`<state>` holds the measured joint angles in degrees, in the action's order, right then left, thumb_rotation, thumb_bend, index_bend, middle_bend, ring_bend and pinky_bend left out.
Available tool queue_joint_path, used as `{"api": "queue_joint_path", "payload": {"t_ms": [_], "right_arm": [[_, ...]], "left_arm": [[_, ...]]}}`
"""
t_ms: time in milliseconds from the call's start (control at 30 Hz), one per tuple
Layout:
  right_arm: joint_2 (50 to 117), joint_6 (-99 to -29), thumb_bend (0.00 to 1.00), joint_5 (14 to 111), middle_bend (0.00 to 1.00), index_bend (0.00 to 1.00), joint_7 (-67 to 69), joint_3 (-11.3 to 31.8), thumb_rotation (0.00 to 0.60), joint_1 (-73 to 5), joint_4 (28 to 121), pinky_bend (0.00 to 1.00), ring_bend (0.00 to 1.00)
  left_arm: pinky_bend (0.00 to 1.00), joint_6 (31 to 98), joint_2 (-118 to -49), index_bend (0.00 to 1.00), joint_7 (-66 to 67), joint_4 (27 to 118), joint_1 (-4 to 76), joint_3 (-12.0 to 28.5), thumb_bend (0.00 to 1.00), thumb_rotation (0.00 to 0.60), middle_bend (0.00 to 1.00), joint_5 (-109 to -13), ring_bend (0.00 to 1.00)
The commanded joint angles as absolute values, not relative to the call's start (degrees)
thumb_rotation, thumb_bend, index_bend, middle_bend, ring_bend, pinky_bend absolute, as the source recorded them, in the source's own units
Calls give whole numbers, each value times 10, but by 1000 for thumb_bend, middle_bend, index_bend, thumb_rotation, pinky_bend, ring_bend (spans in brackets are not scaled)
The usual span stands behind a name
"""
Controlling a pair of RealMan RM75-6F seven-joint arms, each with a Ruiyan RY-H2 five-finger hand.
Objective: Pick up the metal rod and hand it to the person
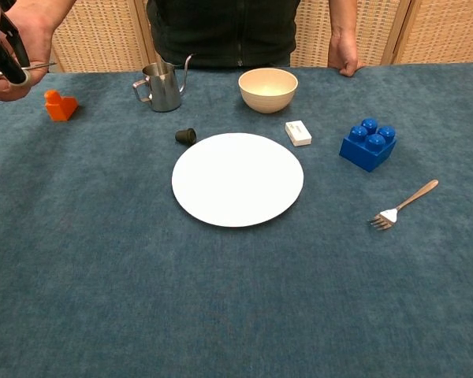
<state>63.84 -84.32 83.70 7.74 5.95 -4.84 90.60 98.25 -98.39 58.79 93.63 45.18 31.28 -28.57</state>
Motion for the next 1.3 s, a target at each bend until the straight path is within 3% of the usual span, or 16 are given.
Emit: {"api": "queue_joint_path", "payload": {"t_ms": [33,100,167,233,333,433,733,967,1233,1300], "right_arm": [[638,-843,0,836,0,90,79,60,600,-48,906,0,0],[637,-843,0,835,0,90,80,60,600,-48,906,0,0],[637,-842,0,834,0,90,80,61,600,-49,905,0,0],[638,-840,0,834,0,90,80,61,600,-49,905,0,0],[638,-841,0,834,0,90,80,60,600,-49,905,0,0],[638,-841,0,834,0,90,79,60,600,-49,906,0,0],[636,-843,0,836,0,90,80,59,600,-48,909,0,0],[633,-845,0,839,0,90,85,59,600,-47,911,0,0],[632,-850,0,845,0,90,84,57,600,-46,914,0,0],[632,-854,0,849,0,90,83,56,600,-45,917,0,0]], "left_arm": [[0,978,-989,807,584,924,454,311,705,600,0,-285,0],[0,972,-992,800,575,912,454,310,672,600,0,-289,0],[0,964,-996,705,552,901,453,309,570,600,0,-301,0],[0,948,-996,463,512,900,445,307,427,600,0,-321,0],[0,941,-990,185,493,903,439,300,307,600,0,-338,0],[0,940,-984,22,487,912,436,299,261,600,0,-346,0],[0,929,-952,0,478,959,421,298,117,600,0,-355,0],[0,938,-857,0,329,1045,342,236,30,600,0,-530,0],[0,920,-762,0,188,1061,265,171,22,600,0,-640,0],[0,920,-726,0,124,1038,223,131,9,600,0,-680,0]]}}
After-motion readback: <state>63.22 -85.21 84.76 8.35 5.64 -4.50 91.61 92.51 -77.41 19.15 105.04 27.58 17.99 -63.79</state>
